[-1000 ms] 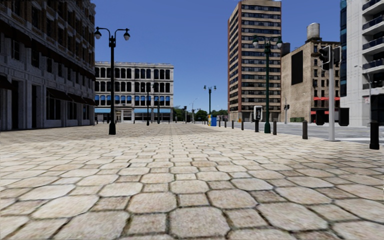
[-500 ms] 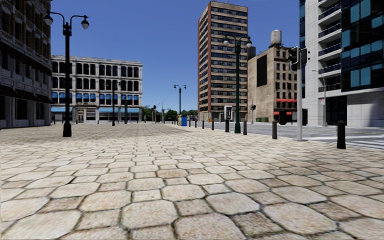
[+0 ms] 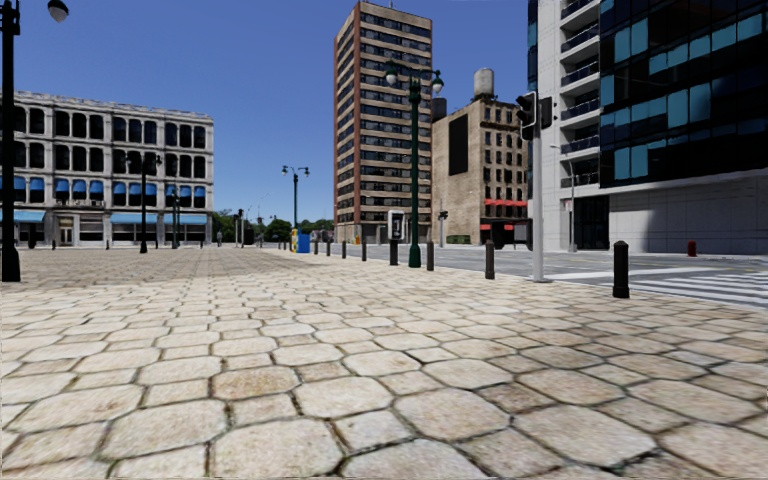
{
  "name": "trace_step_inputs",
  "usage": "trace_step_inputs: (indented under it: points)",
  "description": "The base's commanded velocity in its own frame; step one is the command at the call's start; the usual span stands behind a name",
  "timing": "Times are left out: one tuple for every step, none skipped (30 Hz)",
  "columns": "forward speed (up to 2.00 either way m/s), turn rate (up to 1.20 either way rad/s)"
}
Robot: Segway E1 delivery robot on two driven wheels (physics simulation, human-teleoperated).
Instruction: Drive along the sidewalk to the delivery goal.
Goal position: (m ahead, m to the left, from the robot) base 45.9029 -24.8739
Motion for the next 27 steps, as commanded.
trace_step_inputs:
  points:
    - [1.24, -0.47]
    - [1.24, -0.48]
    - [1.23, -0.48]
    - [1.23, -0.48]
    - [1.23, -0.48]
    - [1.23, -0.48]
    - [1.23, -0.48]
    - [1.23, -0.48]
    - [1.23, -0.48]
    - [1.23, -0.48]
    - [1.23, -0.48]
    - [1.23, -0.48]
    - [1.23, -0.48]
    - [1.23, -0.48]
    - [1.23, -0.48]
    - [1.23, -0.48]
    - [1.23, -0.48]
    - [1.23, -0.48]
    - [1.23, -0.48]
    - [1.23, -0.48]
    - [1.23, -0.48]
    - [1.23, -0.49]
    - [1.23, -0.49]
    - [1.23, -0.49]
    - [1.23, -0.49]
    - [1.24, -0.49]
    - [1.26, -0.49]
